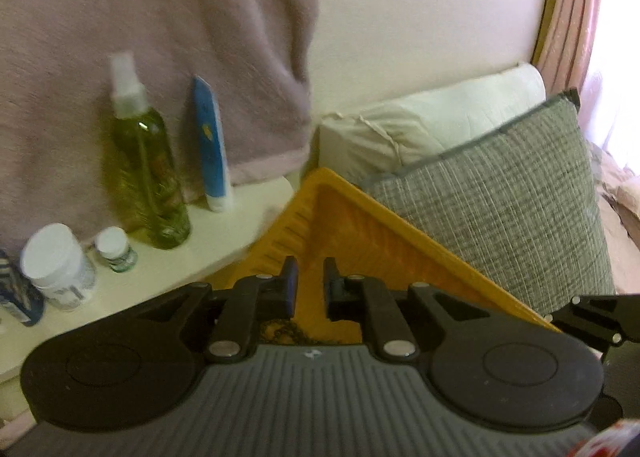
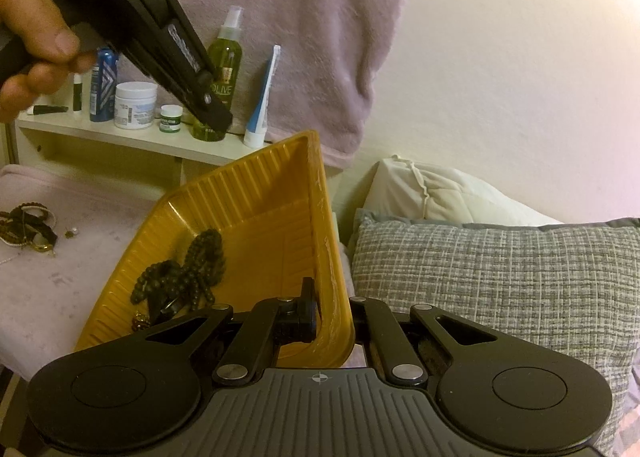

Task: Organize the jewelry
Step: 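Lower the bead necklace into the tilted tray and open the left gripper, then move the left gripper back down to the jewelry pile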

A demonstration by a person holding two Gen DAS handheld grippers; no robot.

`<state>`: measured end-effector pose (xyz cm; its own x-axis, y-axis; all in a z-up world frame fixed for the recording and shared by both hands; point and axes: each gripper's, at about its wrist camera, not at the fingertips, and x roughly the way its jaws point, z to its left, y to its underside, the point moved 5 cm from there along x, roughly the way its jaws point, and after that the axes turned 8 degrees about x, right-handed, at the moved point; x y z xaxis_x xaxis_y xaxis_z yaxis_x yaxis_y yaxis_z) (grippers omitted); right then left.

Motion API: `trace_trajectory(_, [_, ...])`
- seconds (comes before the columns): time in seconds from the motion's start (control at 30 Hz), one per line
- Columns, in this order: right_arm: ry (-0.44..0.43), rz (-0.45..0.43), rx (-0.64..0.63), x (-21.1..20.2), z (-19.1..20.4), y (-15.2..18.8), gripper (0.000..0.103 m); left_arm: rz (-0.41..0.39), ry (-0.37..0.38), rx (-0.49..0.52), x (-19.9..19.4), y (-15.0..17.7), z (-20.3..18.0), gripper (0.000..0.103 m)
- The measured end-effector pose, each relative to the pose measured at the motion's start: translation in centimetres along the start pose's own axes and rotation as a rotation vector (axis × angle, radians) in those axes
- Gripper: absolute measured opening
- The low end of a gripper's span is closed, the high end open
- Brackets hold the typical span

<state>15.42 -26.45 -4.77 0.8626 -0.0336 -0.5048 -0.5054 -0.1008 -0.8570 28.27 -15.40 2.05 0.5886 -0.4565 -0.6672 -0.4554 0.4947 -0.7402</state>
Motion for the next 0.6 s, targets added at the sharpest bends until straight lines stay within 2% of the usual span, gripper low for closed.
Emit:
trace_trajectory(0.17, [0.000,0.000,0.001,0.0,0.0,0.0,0.005,-0.099,-0.072,-0.043,-4.9,-1.3,3.6,0.017])
trace_trajectory(0.3, [0.001,0.001,-0.001,0.0,0.0,0.0,0.004,-0.149,-0.173,-0.096,-9.3,-0.8,7.9,0.018])
trace_trajectory(0.43, [0.002,0.000,-0.001,0.0,0.0,0.0,0.004,-0.155,-0.241,-0.179,-11.6,1.2,11.4,0.018])
trace_trajectory(0.6, [0.003,0.000,-0.006,-0.1,0.1,0.0,0.004,-0.134,-0.294,-0.257,-12.2,4.7,13.6,0.017])
